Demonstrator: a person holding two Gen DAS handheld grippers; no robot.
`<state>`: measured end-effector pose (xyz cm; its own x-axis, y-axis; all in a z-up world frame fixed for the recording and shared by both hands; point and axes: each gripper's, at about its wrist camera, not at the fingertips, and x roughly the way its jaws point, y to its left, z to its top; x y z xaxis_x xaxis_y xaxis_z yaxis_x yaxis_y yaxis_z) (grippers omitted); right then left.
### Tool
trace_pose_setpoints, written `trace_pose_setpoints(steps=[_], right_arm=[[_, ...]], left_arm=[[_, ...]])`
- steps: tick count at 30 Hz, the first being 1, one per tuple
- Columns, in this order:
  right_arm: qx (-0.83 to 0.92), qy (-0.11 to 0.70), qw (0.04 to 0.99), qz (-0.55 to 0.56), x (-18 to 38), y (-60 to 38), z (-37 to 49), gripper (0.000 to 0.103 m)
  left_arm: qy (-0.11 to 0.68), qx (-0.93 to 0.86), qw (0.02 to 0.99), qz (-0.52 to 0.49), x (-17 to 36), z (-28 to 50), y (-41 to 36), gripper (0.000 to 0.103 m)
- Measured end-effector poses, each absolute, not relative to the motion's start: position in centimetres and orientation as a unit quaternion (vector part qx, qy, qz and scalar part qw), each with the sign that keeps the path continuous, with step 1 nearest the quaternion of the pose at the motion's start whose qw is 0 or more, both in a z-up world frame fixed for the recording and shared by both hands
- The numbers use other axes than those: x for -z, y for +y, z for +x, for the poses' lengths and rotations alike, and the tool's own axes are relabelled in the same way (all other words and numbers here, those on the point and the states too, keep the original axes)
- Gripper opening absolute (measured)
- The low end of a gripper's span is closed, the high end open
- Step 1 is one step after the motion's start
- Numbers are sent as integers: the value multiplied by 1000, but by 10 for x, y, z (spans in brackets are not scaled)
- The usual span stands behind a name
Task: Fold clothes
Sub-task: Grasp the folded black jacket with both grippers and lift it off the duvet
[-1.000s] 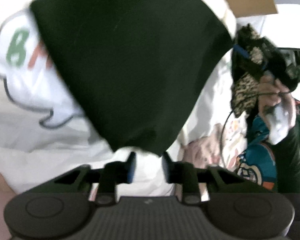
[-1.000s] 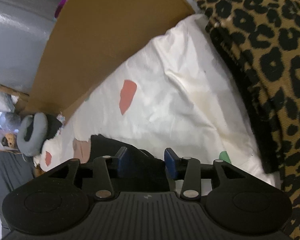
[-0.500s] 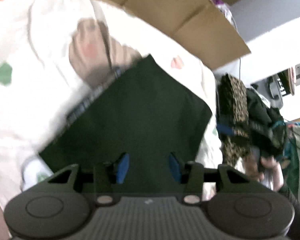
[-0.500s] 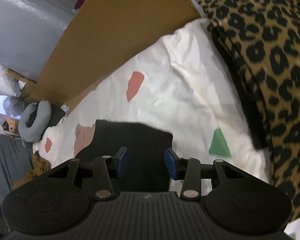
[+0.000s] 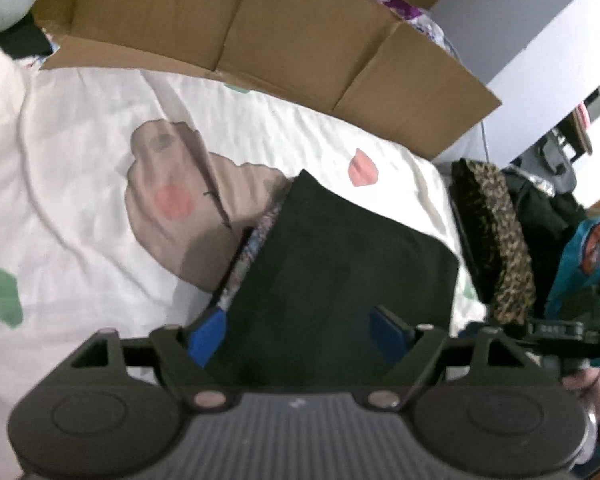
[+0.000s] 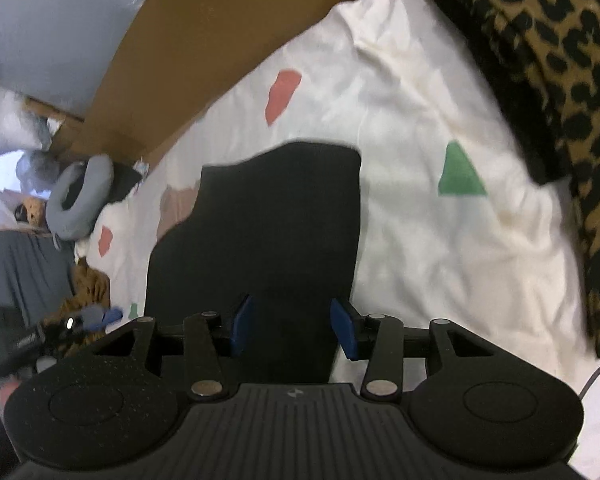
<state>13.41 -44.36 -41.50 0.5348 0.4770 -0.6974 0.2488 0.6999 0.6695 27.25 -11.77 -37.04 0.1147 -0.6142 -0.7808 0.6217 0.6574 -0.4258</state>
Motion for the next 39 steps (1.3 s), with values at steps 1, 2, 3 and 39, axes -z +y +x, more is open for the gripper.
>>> trace_pose_setpoints(steps=[1, 2, 3, 39], right_arm=[[-75, 479, 788, 379, 417, -441, 133, 50], [-78, 480, 788, 377, 419, -439, 132, 51], [-80, 481, 789, 374, 421, -438, 132, 55], [-65, 451, 736, 500, 474, -428, 147, 59]], left_arm=[[517, 414, 749, 9, 373, 275, -120, 83], [514, 413, 752, 12, 375, 277, -122, 83], [512, 414, 753, 13, 378, 279, -124, 84], [549, 469, 691, -40, 450, 337, -133, 59]])
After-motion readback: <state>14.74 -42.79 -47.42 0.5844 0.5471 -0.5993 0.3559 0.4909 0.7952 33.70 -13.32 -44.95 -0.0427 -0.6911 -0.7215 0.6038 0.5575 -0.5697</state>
